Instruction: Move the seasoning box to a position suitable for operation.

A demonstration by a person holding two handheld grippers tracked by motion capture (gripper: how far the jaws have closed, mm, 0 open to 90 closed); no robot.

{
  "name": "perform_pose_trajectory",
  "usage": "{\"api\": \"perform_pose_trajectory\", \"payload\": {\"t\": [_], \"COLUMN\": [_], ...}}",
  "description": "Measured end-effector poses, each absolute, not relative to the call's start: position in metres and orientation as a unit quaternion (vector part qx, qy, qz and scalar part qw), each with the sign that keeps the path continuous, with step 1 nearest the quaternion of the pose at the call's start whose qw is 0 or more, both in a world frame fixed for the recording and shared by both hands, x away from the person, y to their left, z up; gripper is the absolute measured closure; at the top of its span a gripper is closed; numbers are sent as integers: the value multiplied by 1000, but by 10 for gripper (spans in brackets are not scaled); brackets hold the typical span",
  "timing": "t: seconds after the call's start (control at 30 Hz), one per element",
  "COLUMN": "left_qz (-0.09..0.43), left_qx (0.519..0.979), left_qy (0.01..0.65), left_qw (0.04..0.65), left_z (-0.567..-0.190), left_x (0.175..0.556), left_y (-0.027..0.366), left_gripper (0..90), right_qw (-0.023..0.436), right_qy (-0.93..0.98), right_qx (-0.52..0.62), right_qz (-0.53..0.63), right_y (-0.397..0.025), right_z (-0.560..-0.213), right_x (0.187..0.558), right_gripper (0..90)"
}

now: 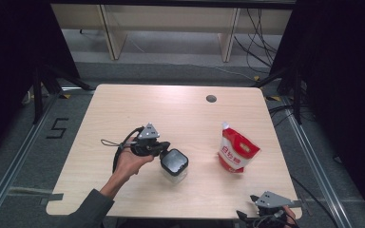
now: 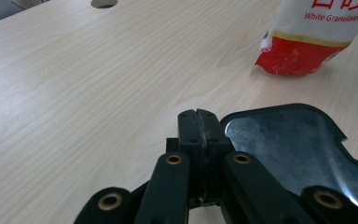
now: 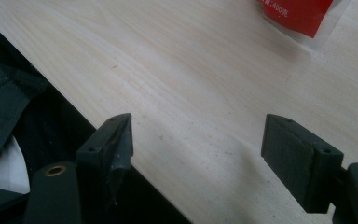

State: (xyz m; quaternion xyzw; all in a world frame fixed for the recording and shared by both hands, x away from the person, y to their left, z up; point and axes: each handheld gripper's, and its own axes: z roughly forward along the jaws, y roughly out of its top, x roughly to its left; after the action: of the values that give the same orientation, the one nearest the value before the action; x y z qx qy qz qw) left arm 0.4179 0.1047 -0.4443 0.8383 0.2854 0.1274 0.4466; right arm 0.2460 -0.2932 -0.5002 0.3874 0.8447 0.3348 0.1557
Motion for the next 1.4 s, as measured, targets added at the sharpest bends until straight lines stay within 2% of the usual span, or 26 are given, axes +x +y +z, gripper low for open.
{"api": "perform_pose_trajectory", "payload": {"t": [0.2, 0.47, 0.5, 0.6, 0.63, 0.7, 0.73, 0.83, 0.93, 1.0, 1.27, 1.4], "left_qz": [123, 133, 133, 138, 133, 130, 124, 128, 130, 116, 109, 106], "left_qx": [840, 830, 816, 802, 793, 795, 798, 803, 808, 808, 816, 824], "left_qy": [297, 291, 301, 296, 282, 268, 272, 265, 269, 266, 246, 230], "left_qw": [436, 457, 475, 500, 523, 528, 523, 519, 508, 514, 512, 506], "left_z": [-441, -438, -436, -436, -441, -445, -453, -466, -480, -492, -499, -506], "left_x": [408, 397, 398, 397, 396, 396, 392, 393, 394, 398, 400, 407], "left_y": [113, 127, 133, 143, 153, 158, 166, 174, 178, 179, 169, 162], "left_gripper": [887, 843, 807, 776, 700, 674, 621, 592, 527, 510, 502, 543], "right_qw": [153, 160, 156, 154, 159, 154, 156, 159, 162, 161, 158, 158], "right_qy": [842, 844, 841, 839, 841, 841, 843, 843, 844, 844, 844, 849], "right_qx": [392, 384, 394, 399, 392, 394, 385, 383, 378, 380, 381, 370], "right_qz": [338, 337, 335, 337, 337, 338, 342, 343, 344, 344, 344, 343], "right_y": [-293, -293, -293, -293, -294, -293, -293, -292, -292, -292, -292, -291], "right_z": [-500, -500, -500, -499, -499, -500, -499, -499, -499, -498, -499, -500], "right_x": [246, 246, 246, 245, 246, 246, 246, 246, 246, 246, 246, 247], "right_gripper": [262, 268, 268, 268, 267, 267, 267, 266, 264, 263, 264, 264]}}
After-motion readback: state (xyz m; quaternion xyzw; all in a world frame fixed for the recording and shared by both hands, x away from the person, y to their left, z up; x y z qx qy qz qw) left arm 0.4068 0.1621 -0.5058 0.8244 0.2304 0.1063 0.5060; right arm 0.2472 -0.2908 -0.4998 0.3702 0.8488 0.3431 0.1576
